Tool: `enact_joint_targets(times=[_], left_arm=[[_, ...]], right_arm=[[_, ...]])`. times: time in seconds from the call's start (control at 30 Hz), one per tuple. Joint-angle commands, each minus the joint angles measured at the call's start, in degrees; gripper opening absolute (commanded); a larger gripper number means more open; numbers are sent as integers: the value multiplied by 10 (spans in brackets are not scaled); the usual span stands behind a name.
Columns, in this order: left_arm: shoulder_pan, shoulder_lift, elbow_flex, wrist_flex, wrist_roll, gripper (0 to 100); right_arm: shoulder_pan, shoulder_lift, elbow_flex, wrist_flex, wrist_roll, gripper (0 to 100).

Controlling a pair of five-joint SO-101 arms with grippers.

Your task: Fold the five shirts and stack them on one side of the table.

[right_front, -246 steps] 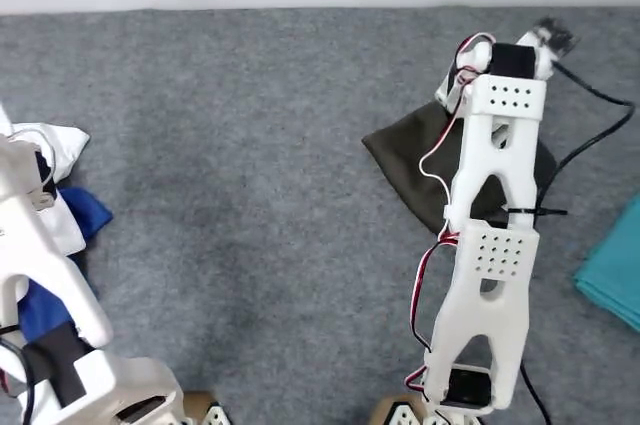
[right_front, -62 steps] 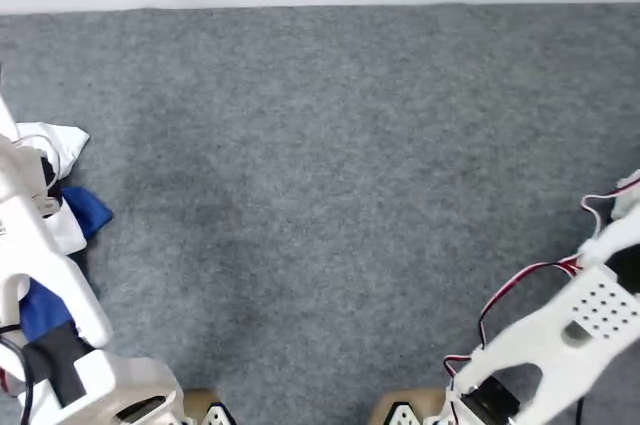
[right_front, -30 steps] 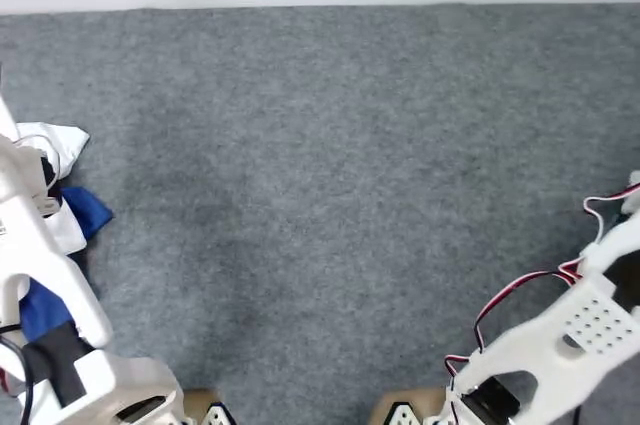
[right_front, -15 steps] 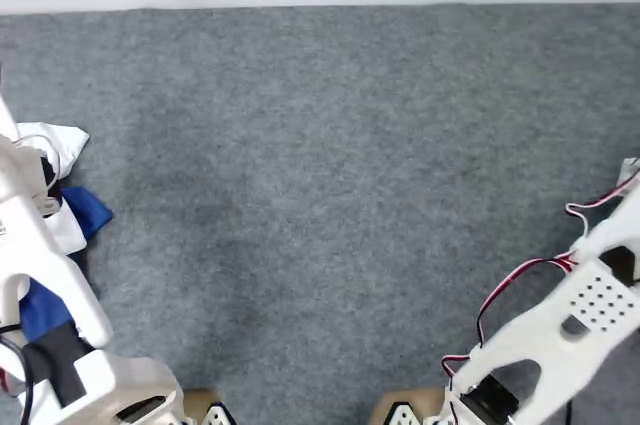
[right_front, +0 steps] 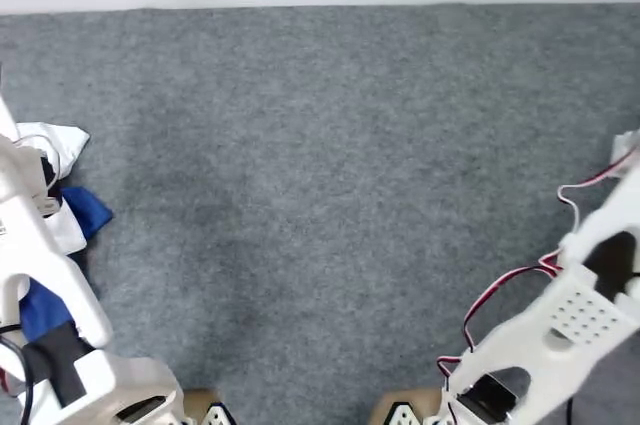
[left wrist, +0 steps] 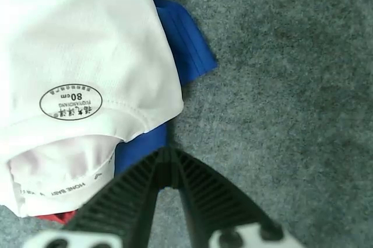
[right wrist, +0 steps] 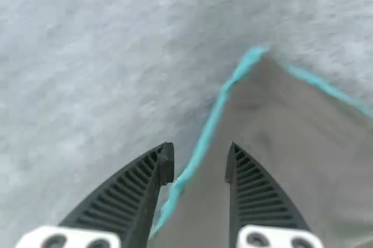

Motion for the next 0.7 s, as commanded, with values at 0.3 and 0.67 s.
enact_joint_targets(times=[0.3, 0.67], left_arm=[[4, -87, -3, 14, -4, 11], [-9, -144, 22, 13, -210, 146]], right_arm=[[-78, -58, -30, 185, -15, 147], [-138, -238, 185, 184, -35, 147]])
